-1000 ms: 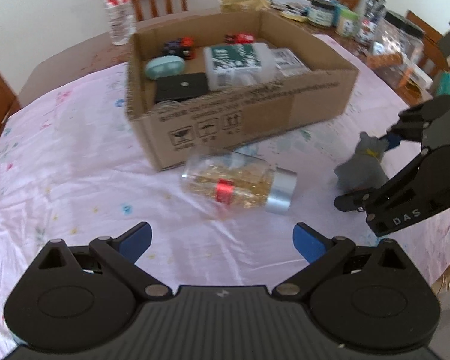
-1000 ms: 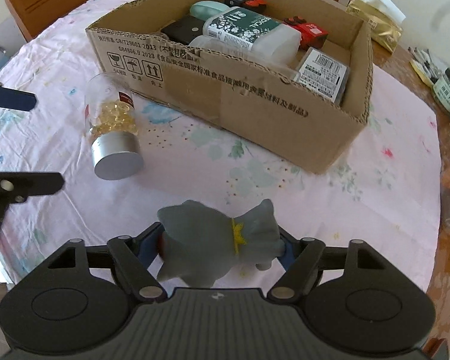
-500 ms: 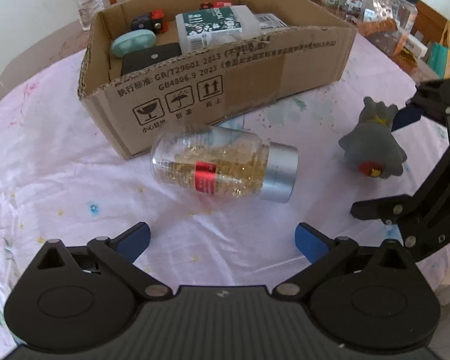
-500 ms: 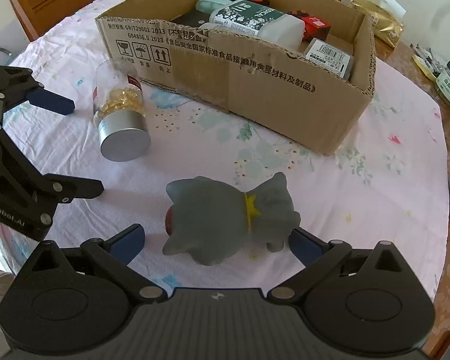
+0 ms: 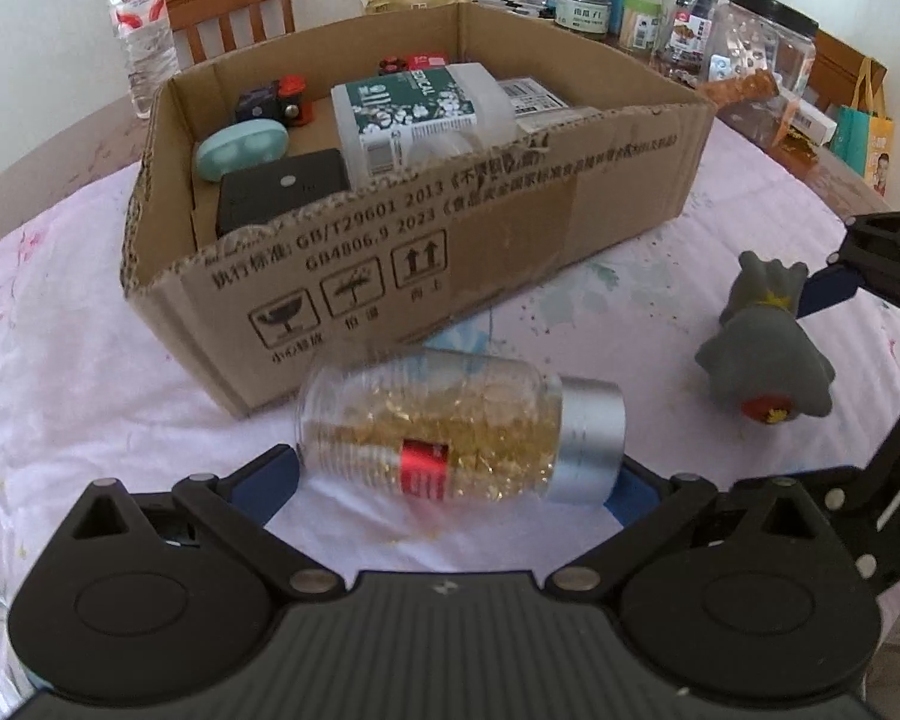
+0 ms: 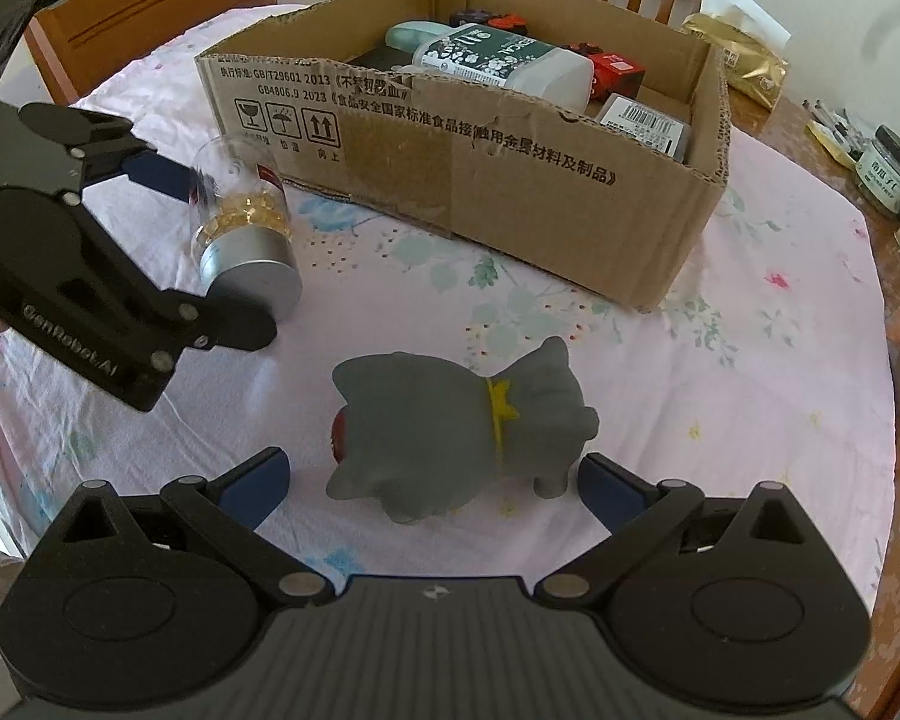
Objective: Organize rigid objects
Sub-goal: 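Grasp the grey toy figure with the right tool while the left tool grasps the glass capsule bottle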
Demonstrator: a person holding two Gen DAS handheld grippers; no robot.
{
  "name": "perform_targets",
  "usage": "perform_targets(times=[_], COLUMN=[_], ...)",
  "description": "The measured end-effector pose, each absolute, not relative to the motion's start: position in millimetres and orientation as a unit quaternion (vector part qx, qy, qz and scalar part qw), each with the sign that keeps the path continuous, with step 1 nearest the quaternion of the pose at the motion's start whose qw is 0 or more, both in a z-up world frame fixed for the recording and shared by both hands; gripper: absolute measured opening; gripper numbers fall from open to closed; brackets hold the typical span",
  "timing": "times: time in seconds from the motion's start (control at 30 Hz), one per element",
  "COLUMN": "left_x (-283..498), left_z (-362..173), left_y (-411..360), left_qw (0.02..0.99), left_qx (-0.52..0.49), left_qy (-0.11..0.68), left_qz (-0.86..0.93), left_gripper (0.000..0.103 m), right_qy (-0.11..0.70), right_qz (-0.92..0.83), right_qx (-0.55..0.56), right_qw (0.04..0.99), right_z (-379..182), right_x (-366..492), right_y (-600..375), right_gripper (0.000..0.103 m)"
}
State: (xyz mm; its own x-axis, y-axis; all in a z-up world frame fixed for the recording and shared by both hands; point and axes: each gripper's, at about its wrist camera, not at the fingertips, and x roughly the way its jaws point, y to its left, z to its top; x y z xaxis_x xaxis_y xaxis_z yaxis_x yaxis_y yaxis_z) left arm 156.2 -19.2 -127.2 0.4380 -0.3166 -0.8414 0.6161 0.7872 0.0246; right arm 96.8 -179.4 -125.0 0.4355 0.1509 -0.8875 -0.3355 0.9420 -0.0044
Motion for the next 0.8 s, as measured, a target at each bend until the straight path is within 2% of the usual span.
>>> perform_targets(times=[0.2, 0.4, 0.53, 0.8], left_x=[148.2, 155.9, 162.9, 157.2], left_z=[-121.4, -114.6, -115.8, -112.5], left_y=[-27.5, -22.8, -19.7, -1.2], left_qw=[0.831, 0.83, 0.824, 0.84], left_qx=[0.221, 0.197, 0.171, 0.147], left_qy=[0.422, 0.427, 0.444, 0.477], left_qz=[-0.286, -0.301, -0.308, -0.214], left_gripper=[0.102, 0.102, 0.093, 0.093], right_qy=[0.508, 0.507, 0.507, 0.506], right_qz=[0.143, 0.14, 0.141, 0.141], right_qx=[-0.088, -0.087, -0.087, -0.087], right_qw=[0.845, 0.846, 0.846, 0.846], right_z=[-124.3, -124.1, -124.3, -124.2], right_x=[93.4, 93.2, 93.8, 93.4], right_y=[-181.2, -181.2, -181.6, -182.0], right_gripper=[0.103, 0.103, 0.103, 0.103])
